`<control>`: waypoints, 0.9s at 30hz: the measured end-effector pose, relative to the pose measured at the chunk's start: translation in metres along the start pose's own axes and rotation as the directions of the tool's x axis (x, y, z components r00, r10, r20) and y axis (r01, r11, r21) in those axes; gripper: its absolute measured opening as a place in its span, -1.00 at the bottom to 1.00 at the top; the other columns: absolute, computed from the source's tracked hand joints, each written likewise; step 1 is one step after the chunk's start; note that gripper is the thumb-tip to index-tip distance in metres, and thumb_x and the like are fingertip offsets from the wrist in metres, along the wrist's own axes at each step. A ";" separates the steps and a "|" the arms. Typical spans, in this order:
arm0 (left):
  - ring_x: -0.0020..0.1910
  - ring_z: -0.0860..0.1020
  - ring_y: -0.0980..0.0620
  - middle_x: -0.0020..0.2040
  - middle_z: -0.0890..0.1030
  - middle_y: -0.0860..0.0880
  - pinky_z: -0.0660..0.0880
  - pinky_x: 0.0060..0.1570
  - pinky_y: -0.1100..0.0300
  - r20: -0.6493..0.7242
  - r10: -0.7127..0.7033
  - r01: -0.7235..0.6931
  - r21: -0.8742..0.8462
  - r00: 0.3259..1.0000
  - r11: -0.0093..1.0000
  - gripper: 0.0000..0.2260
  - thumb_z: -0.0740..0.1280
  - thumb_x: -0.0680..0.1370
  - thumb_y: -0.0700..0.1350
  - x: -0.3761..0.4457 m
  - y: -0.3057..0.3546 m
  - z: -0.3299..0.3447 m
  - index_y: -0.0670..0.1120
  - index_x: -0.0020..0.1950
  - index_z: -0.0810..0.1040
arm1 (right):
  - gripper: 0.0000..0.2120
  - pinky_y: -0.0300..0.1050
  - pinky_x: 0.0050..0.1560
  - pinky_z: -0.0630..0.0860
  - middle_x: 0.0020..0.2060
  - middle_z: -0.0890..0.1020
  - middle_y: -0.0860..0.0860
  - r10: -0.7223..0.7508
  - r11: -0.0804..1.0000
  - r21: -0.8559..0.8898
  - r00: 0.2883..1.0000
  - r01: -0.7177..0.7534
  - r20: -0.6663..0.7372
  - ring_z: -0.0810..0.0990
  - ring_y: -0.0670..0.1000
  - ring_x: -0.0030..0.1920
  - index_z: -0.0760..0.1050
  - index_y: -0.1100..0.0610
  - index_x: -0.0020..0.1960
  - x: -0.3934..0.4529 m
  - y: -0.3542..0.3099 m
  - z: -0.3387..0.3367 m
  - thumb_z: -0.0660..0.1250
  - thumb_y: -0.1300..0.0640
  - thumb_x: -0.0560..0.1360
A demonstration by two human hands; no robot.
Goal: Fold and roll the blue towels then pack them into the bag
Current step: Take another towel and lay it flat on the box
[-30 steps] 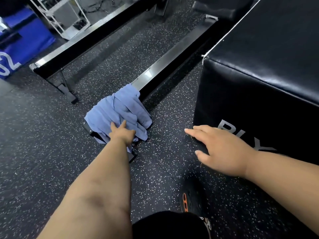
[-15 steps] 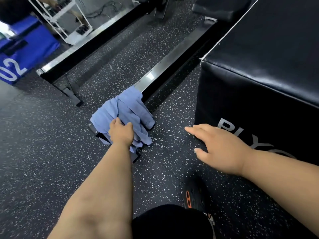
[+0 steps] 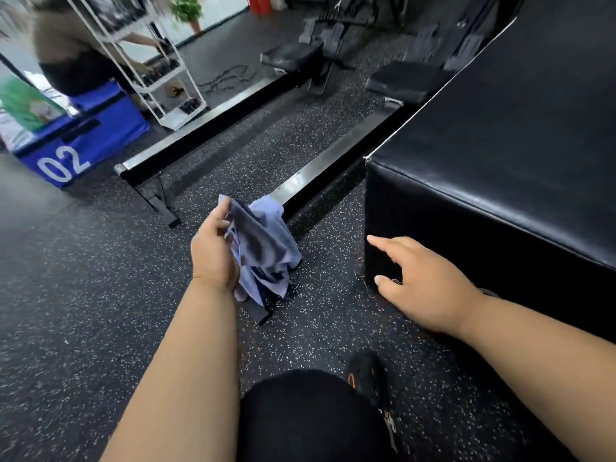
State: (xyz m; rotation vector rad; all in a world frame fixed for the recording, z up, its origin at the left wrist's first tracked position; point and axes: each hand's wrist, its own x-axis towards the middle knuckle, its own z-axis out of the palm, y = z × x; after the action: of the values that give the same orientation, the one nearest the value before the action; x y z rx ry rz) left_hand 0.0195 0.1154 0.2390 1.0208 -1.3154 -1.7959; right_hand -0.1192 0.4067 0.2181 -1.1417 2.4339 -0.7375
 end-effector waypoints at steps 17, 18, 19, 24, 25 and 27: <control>0.60 0.32 -0.19 0.56 0.46 -0.14 0.14 0.62 -0.18 0.718 0.006 0.157 -0.160 0.696 0.975 -0.27 0.06 0.45 0.05 -0.232 0.114 0.071 -0.21 0.59 0.39 | -0.42 -0.12 0.29 0.54 0.29 0.53 -0.25 0.119 0.910 0.415 0.958 0.001 -0.263 0.58 -0.22 0.19 0.38 -0.25 0.55 -0.141 -0.036 -0.085 0.45 -0.08 0.57; 0.59 0.36 -0.15 0.55 0.48 -0.12 0.15 0.61 -0.16 0.746 -0.001 0.171 -0.151 0.666 0.974 -0.27 0.05 0.44 0.05 -0.246 0.116 0.079 -0.20 0.59 0.40 | -0.41 -0.11 0.30 0.54 0.27 0.55 -0.25 0.114 0.898 0.440 0.954 0.021 -0.279 0.60 -0.21 0.18 0.40 -0.24 0.54 -0.150 -0.040 -0.093 0.47 -0.10 0.55; 0.55 0.41 -0.12 0.53 0.50 -0.09 0.16 0.61 -0.15 0.767 -0.010 0.179 -0.136 0.641 0.974 -0.27 0.05 0.44 0.05 -0.261 0.117 0.087 -0.19 0.58 0.41 | -0.41 -0.11 0.30 0.54 0.24 0.58 -0.24 0.103 0.883 0.466 0.949 0.050 -0.297 0.62 -0.20 0.16 0.42 -0.23 0.52 -0.160 -0.044 -0.101 0.49 -0.11 0.53; 0.37 0.47 -0.11 0.52 0.50 -0.12 0.21 0.56 -0.12 0.846 -0.058 0.192 -0.053 0.530 0.980 -0.32 0.09 0.47 0.01 -0.314 0.103 0.118 -0.23 0.54 0.45 | -0.58 -0.16 0.22 0.57 0.05 0.71 -0.21 0.073 0.855 0.496 0.912 0.151 -0.403 0.67 -0.17 0.05 0.57 -0.26 0.31 -0.212 -0.061 -0.130 0.56 -0.05 0.49; 0.38 0.47 -0.12 0.54 0.48 -0.14 0.20 0.57 -0.13 0.858 -0.061 0.199 -0.049 0.510 0.979 -0.32 0.08 0.47 0.01 -0.322 0.100 0.122 -0.24 0.54 0.45 | -0.64 -0.13 0.19 0.59 0.02 0.72 -0.22 0.078 0.858 0.489 0.902 0.156 -0.424 0.68 -0.16 0.02 0.59 -0.23 0.25 -0.221 -0.063 -0.134 0.56 -0.03 0.50; 0.41 0.47 -0.12 0.53 0.49 -0.15 0.17 0.61 -0.14 0.885 -0.055 0.196 -0.041 0.462 0.980 -0.32 0.08 0.48 0.02 -0.337 0.097 0.128 -0.24 0.54 0.45 | -0.75 -0.06 0.13 0.63 -0.07 0.74 -0.20 0.129 0.878 0.464 0.874 0.119 -0.468 0.70 -0.14 -0.05 0.63 -0.16 0.16 -0.236 -0.060 -0.141 0.54 0.01 0.51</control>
State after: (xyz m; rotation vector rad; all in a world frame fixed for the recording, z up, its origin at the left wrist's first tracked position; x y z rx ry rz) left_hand 0.0687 0.4368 0.4229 -0.0183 -1.6545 -2.6563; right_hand -0.0105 0.6030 0.3890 -0.8114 2.3918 -1.6958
